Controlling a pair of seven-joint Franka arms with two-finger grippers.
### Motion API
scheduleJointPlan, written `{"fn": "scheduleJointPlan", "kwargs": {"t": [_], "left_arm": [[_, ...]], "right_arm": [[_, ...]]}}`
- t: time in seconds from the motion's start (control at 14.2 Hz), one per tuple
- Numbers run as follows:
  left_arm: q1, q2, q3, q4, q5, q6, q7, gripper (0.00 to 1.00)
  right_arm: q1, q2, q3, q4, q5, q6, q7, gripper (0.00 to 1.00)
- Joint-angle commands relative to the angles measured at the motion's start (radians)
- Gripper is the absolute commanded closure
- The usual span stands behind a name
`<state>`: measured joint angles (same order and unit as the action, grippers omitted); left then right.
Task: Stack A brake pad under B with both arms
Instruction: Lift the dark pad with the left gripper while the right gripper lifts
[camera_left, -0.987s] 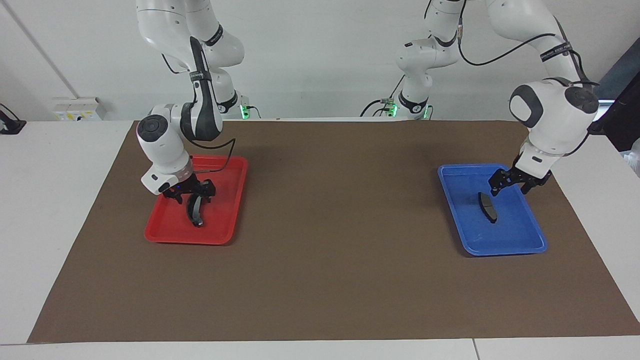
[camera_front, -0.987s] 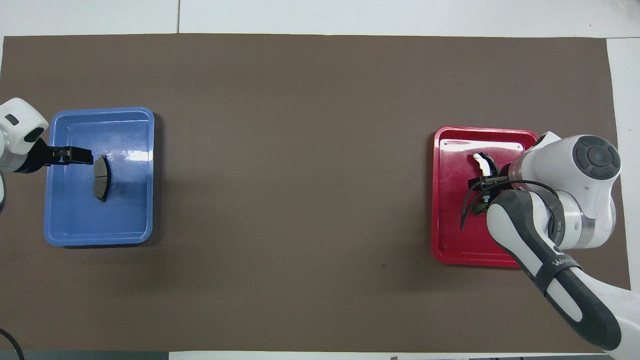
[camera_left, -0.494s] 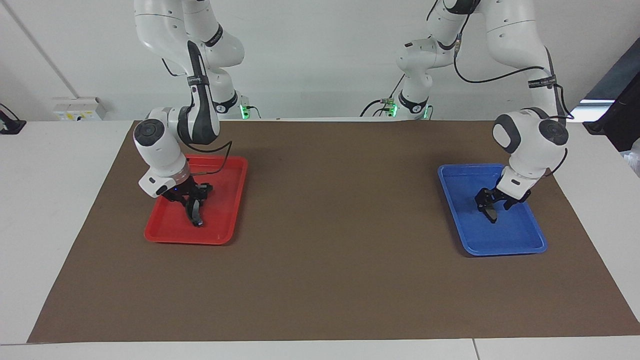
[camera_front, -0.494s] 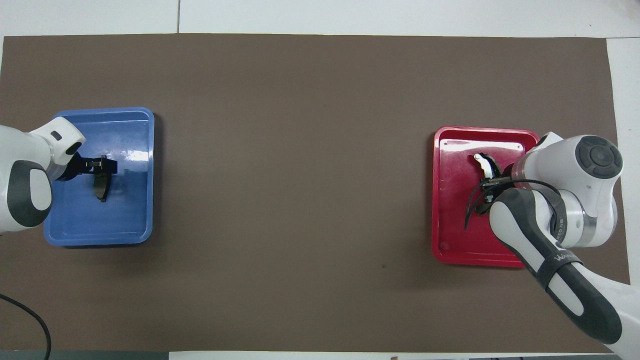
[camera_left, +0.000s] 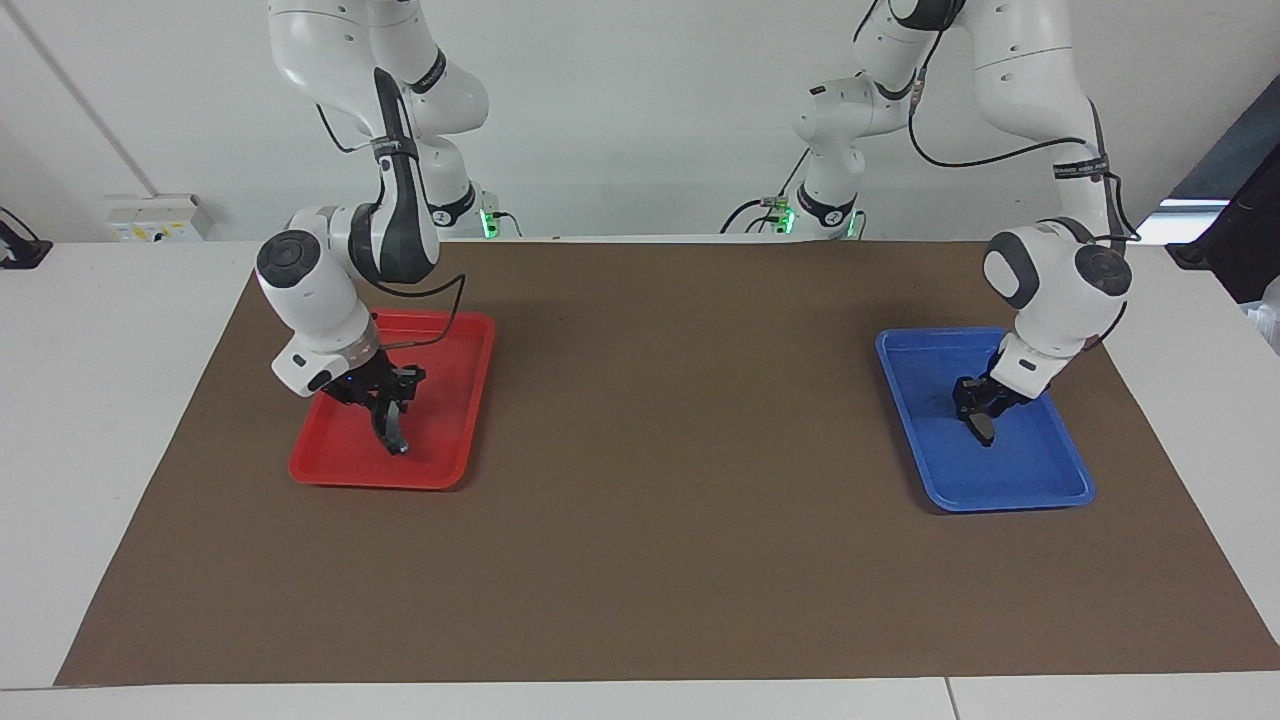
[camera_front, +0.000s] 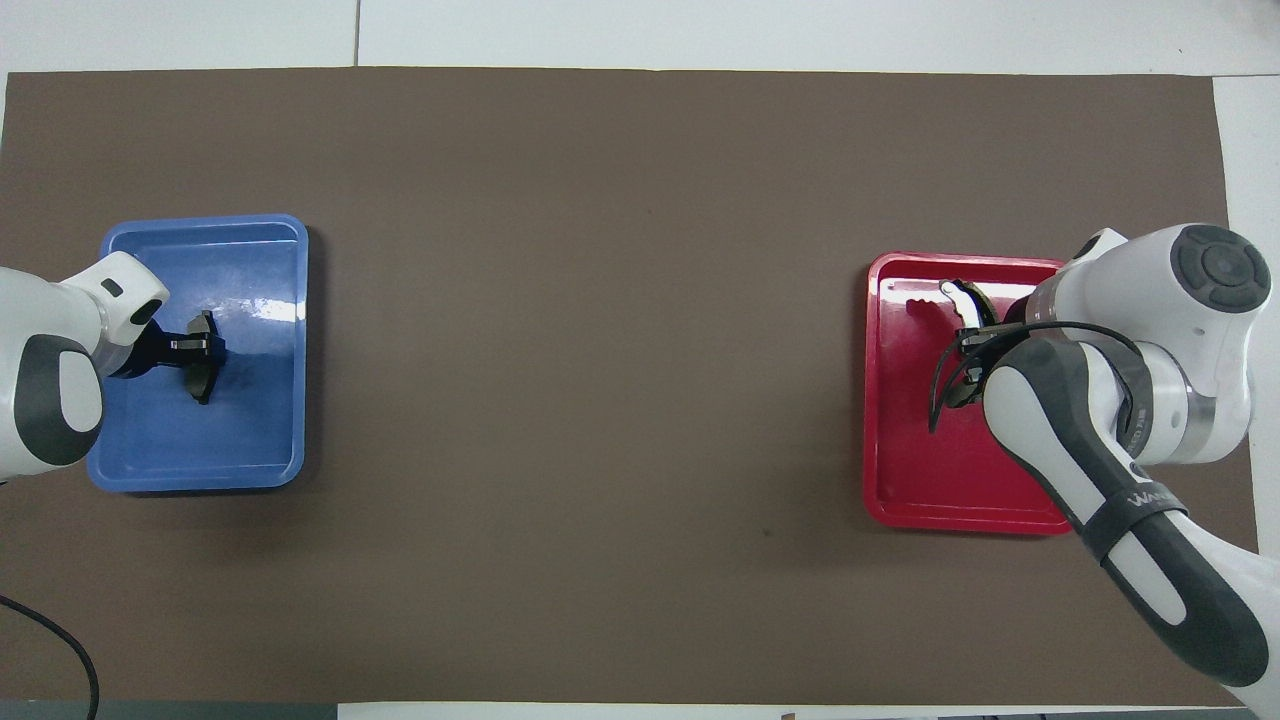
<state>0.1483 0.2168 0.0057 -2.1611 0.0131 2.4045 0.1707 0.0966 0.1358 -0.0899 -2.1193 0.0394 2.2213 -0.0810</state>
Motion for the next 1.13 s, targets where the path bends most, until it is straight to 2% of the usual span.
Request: {"fn": "scheduleJointPlan", "kwargs": {"t": [0.0,0.21,0.35,0.49,0.63,0.85,1.06], "left_arm": [[0.014,-0.014,-0.003,-0.026,0.008,0.022,0.001,0.82],[-0.001,-0.057,-0.003,-0.025,0.008,0.009,-0.002,0.87],[-0.015,-0.092,-0.010,-0.002,0.008,-0.059,-0.005,0.90],[-0.090,-0.117,-0.009,0.059,0.008,-0.172,-0.052,0.93],[-0.186,-0.113,-0.007,0.112,0.008,-0.237,-0.179,0.93],[-0.324,-0.106,-0.009,0.112,0.008,-0.179,-0.359,0.97],[-0.479,-0.057,-0.007,0.118,0.008,-0.081,-0.590,0.97]], "right_arm": [[0.009,0.030,0.002,0.146,0.031,-0.124,-0.019,0.97],[0.064,0.033,0.002,0.205,0.031,-0.169,0.032,0.97],[0.081,0.031,0.002,0.245,0.030,-0.221,0.072,0.97],[0.121,0.028,0.002,0.280,0.030,-0.274,0.119,0.97],[0.159,0.033,0.002,0.318,0.030,-0.307,0.176,0.97],[0.212,0.033,0.002,0.334,0.030,-0.307,0.245,0.97],[0.209,0.034,0.002,0.349,0.030,-0.313,0.256,0.97]]}}
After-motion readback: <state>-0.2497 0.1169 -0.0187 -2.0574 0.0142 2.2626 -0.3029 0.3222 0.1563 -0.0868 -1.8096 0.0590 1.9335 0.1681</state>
